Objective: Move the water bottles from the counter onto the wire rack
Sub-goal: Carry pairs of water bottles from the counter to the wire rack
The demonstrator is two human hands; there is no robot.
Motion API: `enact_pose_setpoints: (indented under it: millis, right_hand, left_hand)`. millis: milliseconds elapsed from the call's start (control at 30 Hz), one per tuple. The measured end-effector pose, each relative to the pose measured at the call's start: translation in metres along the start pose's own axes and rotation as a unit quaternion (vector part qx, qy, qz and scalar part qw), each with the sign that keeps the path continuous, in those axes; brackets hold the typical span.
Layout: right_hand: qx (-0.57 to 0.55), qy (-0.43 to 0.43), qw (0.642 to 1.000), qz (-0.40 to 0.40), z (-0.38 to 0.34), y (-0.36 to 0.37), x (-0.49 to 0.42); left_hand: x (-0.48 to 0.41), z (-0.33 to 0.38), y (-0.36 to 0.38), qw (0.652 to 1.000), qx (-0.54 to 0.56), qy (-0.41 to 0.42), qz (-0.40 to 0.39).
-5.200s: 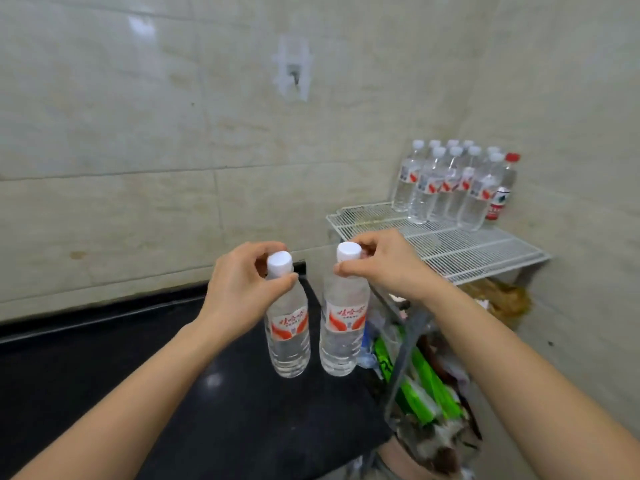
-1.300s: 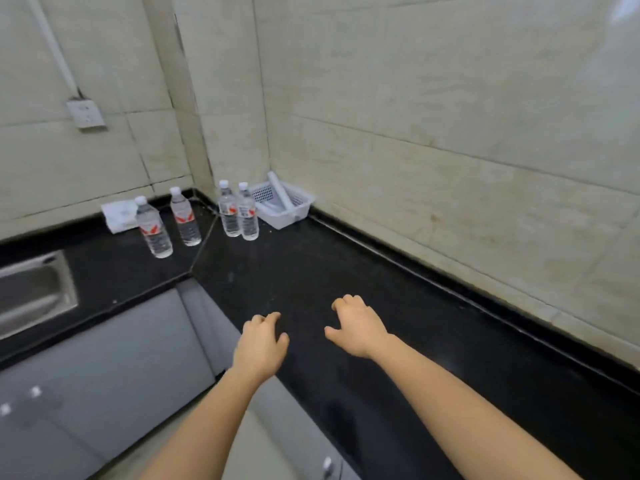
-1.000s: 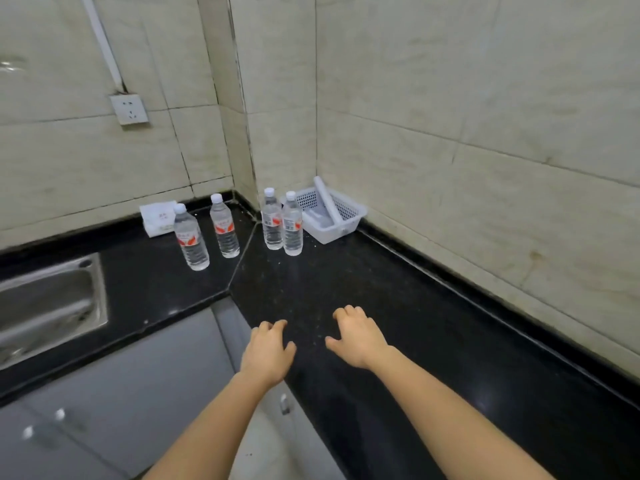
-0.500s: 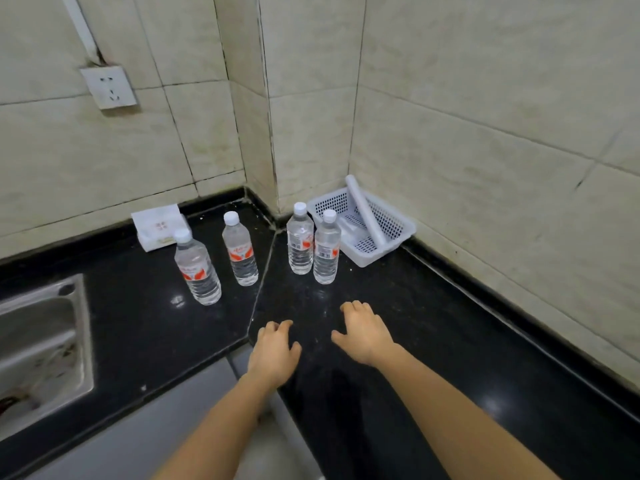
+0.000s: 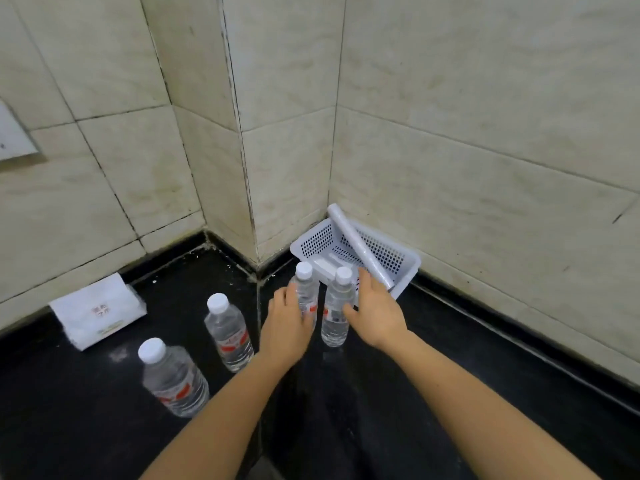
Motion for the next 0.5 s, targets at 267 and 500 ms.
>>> enact_pose_setpoints:
  millis: [267,500]
  right_hand:
    - [0.122,-0.011,0.993,0.003,-0.013,0.016,-0.041]
    - [0.03,-0.039,0.992,0.112,-0.007,0.032,-0.019]
  left_hand:
    - [-0.058,0.006,0.004,0.994,-0.079,0.07,-0.034]
    - [-0.055,0.001,-0.003,0.988,-0.11,0.11,-0.017]
Point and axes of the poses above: each hand's wrist, its own x-axis away from the middle knuckle, its own y-axis out of the palm, z = x × y, the point moved 4 cm from there along -x, towards the middle knuckle, and after that the axes turned 2 degrees about -y, right-handed, at the moved point
